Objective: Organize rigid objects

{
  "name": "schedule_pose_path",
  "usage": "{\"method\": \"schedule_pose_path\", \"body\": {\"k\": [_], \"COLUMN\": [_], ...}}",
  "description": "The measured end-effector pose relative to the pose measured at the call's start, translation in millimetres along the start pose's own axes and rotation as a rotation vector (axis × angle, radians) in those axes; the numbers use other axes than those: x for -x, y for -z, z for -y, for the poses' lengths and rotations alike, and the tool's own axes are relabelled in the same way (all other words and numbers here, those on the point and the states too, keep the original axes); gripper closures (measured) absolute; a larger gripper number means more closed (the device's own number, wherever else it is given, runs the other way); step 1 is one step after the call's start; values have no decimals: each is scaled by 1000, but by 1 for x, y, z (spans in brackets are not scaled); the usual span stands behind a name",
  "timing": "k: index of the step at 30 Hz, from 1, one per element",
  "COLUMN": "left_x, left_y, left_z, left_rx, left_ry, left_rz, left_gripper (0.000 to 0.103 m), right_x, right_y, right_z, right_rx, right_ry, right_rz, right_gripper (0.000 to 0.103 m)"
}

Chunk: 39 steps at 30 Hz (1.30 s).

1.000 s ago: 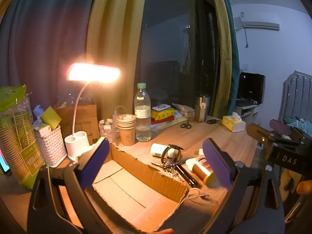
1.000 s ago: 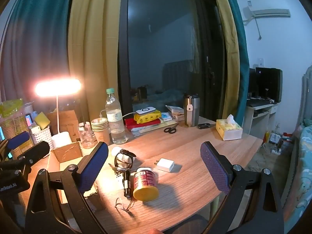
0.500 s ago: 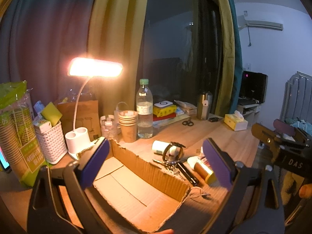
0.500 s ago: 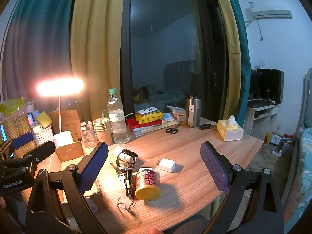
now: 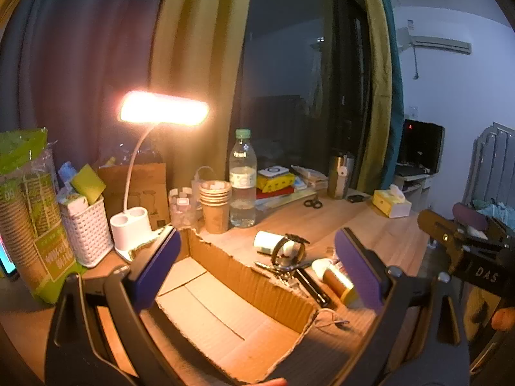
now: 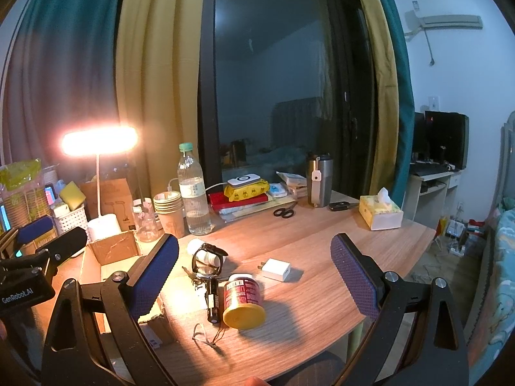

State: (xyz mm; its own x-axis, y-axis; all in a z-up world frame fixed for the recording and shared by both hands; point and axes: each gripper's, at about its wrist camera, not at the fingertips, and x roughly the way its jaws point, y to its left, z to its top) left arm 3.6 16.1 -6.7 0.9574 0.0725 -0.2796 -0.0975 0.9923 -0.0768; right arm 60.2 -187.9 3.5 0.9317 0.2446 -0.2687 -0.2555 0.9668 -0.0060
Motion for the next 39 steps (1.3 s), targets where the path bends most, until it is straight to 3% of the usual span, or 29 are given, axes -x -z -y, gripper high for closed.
{"method": "schedule_pose_path", "body": {"k": [39], "left_x": [6], "left_y": [-2], "left_z": [0], "left_rx": [-1], "left_ry": [-5], "left_rz": [9], "left_gripper": [6], "right_x": [-1], "right_y": [2], "right_z": [0], "right_rx": [-2], "right_ry": [1], "right_rz": [-6], "right_gripper": [6]}}
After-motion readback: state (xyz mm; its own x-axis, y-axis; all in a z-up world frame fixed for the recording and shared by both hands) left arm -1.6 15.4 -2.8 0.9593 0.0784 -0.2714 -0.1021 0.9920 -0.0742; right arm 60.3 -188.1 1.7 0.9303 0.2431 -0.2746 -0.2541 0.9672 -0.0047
